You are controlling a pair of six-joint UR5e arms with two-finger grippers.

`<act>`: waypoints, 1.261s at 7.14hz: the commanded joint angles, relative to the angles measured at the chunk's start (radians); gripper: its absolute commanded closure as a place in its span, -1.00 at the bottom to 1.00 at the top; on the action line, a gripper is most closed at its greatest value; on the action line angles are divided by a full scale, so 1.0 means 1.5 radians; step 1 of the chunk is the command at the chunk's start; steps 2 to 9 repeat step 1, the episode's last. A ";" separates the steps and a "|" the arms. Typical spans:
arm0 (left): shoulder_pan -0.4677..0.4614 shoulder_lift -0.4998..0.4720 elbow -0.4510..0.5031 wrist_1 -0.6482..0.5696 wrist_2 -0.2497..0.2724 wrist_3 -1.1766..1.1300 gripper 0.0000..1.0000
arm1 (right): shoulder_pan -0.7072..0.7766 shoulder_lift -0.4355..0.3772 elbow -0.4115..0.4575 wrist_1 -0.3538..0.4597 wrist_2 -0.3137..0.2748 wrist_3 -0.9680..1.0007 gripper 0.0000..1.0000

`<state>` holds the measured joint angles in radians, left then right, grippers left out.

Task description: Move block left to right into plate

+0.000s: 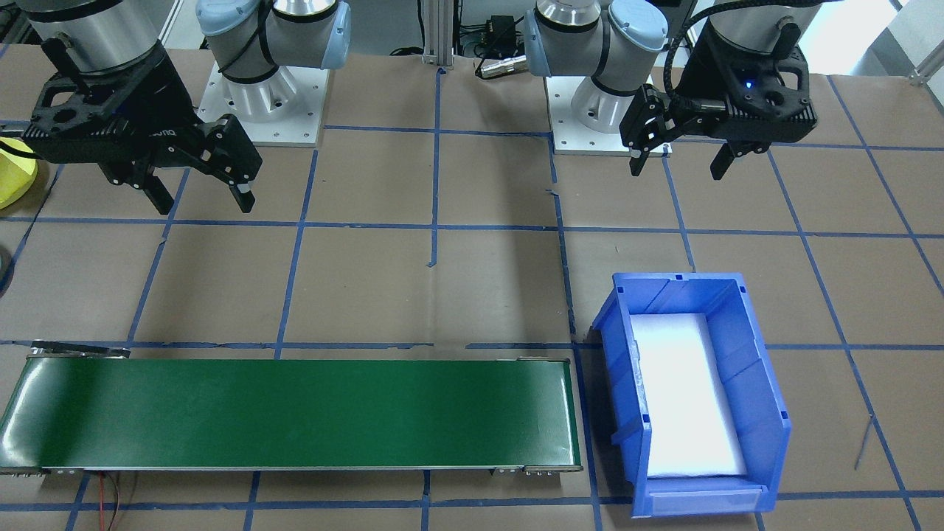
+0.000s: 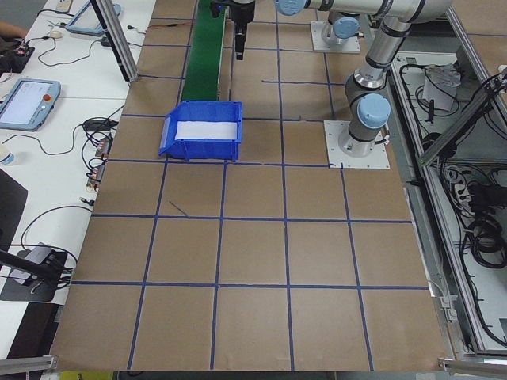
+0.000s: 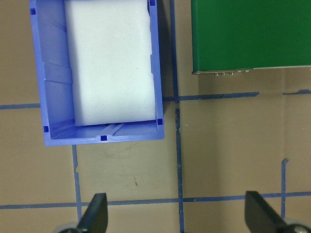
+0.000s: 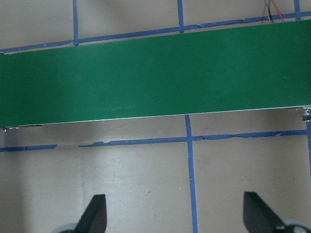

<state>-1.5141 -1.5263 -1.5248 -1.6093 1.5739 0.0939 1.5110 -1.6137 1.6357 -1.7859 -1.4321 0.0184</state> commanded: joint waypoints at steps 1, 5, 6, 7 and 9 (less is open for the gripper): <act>0.000 0.000 0.000 0.000 0.000 0.000 -1.00 | 0.000 0.000 0.001 0.000 0.000 0.000 -1.00; 0.000 0.000 0.000 0.000 0.000 0.000 -1.00 | 0.000 0.000 0.001 0.000 0.000 0.000 -1.00; 0.000 0.000 0.000 0.000 0.000 0.000 -1.00 | 0.000 0.000 0.001 0.000 0.000 0.000 -1.00; 0.000 0.000 0.000 0.000 0.000 0.000 -1.00 | 0.000 0.000 0.001 0.000 0.000 0.000 -1.00; 0.000 0.000 0.000 0.000 0.000 0.000 -1.00 | 0.000 0.000 0.001 0.000 0.000 0.000 -1.00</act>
